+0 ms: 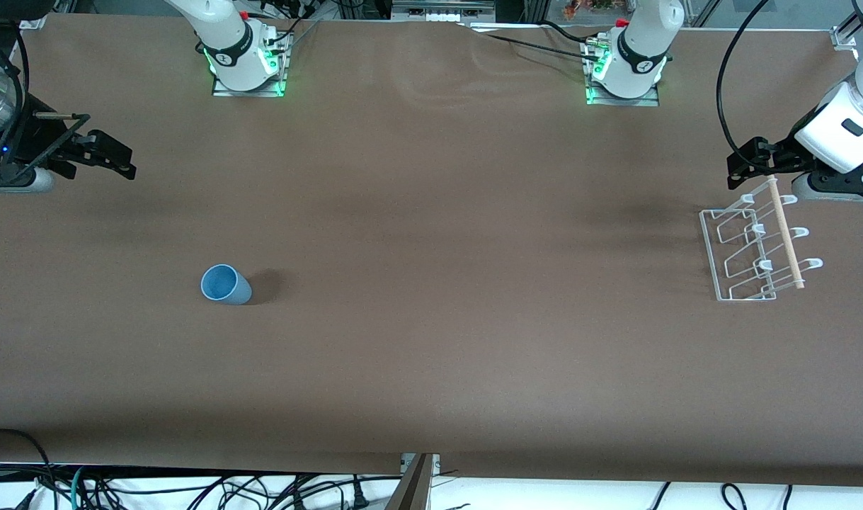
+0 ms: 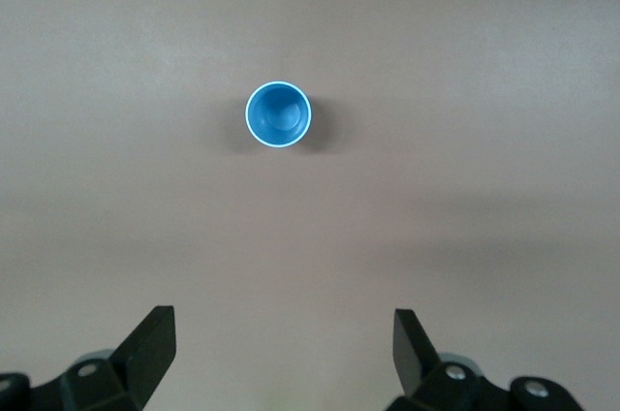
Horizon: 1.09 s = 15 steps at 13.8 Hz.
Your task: Transfer cup to left arm and place on rack
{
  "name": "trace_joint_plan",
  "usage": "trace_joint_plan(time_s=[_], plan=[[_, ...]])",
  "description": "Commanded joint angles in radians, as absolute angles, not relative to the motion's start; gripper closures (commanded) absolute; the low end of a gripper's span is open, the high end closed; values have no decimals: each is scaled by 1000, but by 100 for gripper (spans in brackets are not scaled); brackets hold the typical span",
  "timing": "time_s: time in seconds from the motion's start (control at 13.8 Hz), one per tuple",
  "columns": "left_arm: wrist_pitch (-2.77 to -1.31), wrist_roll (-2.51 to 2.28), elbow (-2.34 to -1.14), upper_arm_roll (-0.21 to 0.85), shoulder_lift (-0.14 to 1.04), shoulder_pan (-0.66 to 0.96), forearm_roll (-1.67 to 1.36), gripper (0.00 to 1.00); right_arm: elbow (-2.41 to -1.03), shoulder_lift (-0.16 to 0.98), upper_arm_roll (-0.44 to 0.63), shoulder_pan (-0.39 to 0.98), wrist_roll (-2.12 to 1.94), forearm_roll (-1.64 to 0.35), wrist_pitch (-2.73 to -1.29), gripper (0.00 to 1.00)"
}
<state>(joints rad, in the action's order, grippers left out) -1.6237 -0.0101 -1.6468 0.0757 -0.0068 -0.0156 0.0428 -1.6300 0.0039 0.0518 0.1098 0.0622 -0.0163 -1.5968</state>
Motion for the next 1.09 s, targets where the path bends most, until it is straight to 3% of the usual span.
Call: trace_joint_plan(time_s=[0.0, 1.02], plan=[[-1603, 6, -1634, 74, -12, -14, 52, 0, -1652, -12, 51, 110, 67, -12, -1626, 1], [-1601, 5, -1631, 75, -12, -11, 52, 0, -1634, 20, 55, 103, 58, -14, -1674, 1]])
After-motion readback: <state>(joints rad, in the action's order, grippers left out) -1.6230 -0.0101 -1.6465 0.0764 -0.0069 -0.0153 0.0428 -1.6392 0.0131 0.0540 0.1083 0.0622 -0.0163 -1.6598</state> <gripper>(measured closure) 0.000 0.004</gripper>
